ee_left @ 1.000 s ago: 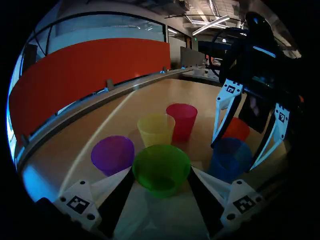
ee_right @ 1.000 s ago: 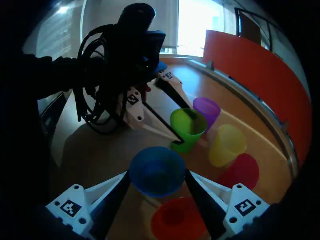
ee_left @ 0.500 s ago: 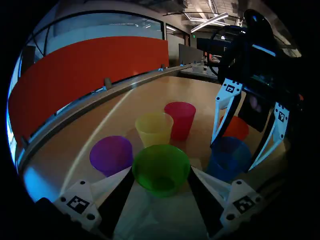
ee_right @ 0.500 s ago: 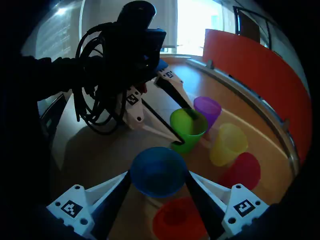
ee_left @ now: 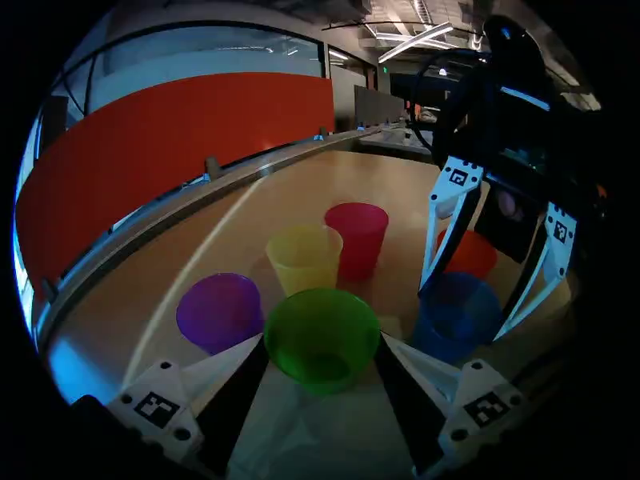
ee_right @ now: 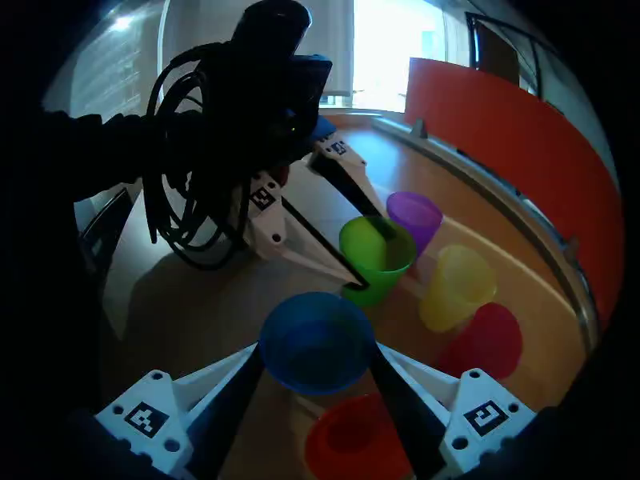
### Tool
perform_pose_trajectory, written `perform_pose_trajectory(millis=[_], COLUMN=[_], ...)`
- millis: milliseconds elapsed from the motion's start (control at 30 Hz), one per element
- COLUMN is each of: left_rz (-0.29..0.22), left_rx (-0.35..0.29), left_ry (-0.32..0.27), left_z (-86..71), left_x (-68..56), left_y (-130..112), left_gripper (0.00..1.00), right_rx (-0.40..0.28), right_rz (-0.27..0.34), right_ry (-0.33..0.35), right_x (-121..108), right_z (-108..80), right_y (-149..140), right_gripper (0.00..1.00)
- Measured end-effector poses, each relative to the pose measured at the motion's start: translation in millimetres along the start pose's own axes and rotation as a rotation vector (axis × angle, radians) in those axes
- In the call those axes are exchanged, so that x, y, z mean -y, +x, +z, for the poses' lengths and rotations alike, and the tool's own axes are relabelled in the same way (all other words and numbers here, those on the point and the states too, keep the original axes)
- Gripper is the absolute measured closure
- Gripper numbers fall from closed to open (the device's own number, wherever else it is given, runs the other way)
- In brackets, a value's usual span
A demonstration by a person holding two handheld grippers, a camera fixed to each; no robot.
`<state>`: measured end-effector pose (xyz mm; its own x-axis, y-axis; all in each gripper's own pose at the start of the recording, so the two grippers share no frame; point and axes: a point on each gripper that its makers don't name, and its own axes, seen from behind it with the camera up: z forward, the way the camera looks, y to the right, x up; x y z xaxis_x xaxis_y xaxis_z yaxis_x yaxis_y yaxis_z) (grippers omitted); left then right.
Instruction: Pour water
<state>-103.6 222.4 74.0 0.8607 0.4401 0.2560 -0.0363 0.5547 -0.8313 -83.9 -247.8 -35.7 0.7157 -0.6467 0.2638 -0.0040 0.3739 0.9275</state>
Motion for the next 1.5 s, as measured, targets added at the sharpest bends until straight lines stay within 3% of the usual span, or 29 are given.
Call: perform_pose_trajectory(millis=[433, 800, 1100, 1500], left_rz=[0.004, 0.005, 0.007, 0.006], left_rx=[-0.004, -0.017, -0.038, -0.069], left_ry=[0.009, 0.027, 0.049, 0.081], left_z=[-2.5, -13.9, -26.5, -47.2], left_x=[0.4, 0.0, -2.6, -7.2], left_y=[3, 10, 22, 39], left_gripper=[0.13, 0.13, 0.13, 0.13], right_rx=[-0.016, -0.043, -0.115, -0.245], right_rz=[0.008, 0.013, 0.02, 0.026], right_ry=[-0.005, -0.019, -0.05, -0.118], right_x=[0, 1, -2, -8], right_z=[0.7, -2.4, -15.0, -45.9], right_y=[1, 3, 20, 56], right_gripper=[0.09, 0.09, 0.09, 0.1])
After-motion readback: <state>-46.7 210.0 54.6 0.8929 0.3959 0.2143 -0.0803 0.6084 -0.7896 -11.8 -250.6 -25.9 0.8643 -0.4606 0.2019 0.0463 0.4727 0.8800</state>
